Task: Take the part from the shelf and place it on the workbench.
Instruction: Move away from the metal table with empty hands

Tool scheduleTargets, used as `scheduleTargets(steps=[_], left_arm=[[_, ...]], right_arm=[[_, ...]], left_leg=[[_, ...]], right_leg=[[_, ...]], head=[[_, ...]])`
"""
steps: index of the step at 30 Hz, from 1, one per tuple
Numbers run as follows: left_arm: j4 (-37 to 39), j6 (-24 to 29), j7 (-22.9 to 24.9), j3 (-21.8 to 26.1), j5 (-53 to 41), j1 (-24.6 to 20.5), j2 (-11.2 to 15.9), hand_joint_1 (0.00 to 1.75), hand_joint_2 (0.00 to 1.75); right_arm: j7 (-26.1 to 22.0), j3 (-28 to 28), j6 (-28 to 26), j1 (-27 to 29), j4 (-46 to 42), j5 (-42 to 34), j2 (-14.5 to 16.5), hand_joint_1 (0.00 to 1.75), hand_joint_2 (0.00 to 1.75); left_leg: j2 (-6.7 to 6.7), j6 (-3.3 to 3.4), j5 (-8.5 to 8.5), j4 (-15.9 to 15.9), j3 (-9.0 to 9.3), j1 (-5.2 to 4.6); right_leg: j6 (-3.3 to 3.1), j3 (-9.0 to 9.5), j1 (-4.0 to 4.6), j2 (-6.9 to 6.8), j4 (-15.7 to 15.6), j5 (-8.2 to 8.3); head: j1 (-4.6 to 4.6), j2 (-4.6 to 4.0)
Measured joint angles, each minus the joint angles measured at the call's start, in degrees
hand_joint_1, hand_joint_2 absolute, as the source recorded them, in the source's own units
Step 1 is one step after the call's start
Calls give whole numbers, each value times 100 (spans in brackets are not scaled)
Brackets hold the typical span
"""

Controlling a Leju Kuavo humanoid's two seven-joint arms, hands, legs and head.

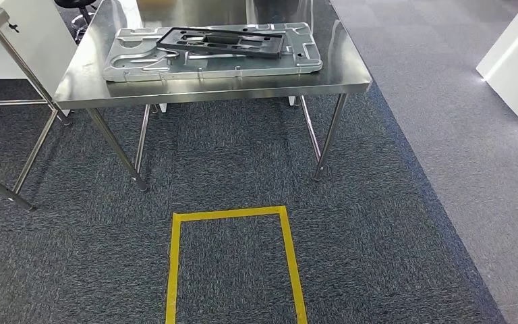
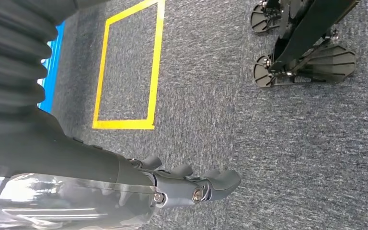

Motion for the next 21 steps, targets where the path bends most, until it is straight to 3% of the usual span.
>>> scheduleTargets(steps=[4, 8, 10, 14, 16, 19, 20, 21], left_arm=[[-18, -37, 99, 345, -74, 65, -19, 0, 175], [-76, -52, 245, 721, -445, 138, -44, 0, 0], [-110, -58, 323, 923, -716, 175, -55, 0, 0], [-189, -69, 474, 1324, -1252, 256, -78, 0, 0], [-233, -76, 550, 1533, -1523, 294, -89, 0, 0], [-293, -82, 663, 1841, -1923, 354, -111, 0, 0], [-315, -85, 701, 1946, -2060, 374, -119, 0, 0], [-336, -90, 737, 2047, -2194, 394, -125, 0, 0]], right_arm=[[14, 228, 0, 44, -5, -324, -16, 0, 175], [37, 567, 2, 99, -31, -731, -30, 0, 175], [44, 759, 2, 130, -52, -939, -40, 0, 175], [74, 1136, 4, 198, -101, -1350, -60, 0, 0], [94, 1338, 5, 232, -131, -1556, -65, 0, 0], [130, 1646, 8, 281, -174, -1863, -70, 0, 131], [139, 1748, 9, 296, -188, -1968, -71, 0, 131], [145, 1845, 9, 314, -203, -2070, -73, 0, 87]], left_leg=[[0, -1, 1, 0, -1, 5], [0, -1, 1, 0, -2, 6], [0, -1, 1, 0, -2, 7], [0, -1, 0, 0, -2, 7], [1, -1, 0, 0, -2, 7], [1, -1, 0, 0, -2, 7], [1, -1, 0, 0, -2, 7], [1, -1, 0, 0, -2, 7]], right_leg=[[-1, -1, 5, 1, 1, -1], [-1, -2, 4, 1, 2, -1], [-1, -2, 2, 1, 2, -1], [-1, -2, -2, 1, 1, -1], [0, -2, -2, 1, 1, 0], [0, -2, -3, 1, 1, 0], [0, -2, -3, 1, 1, 0], [0, -2, -2, 1, 1, 0]], head=[[0, 0], [0, 0], [0, 0], [0, 0], [0, 0], [0, 0], [0, 0], [0, 0]])
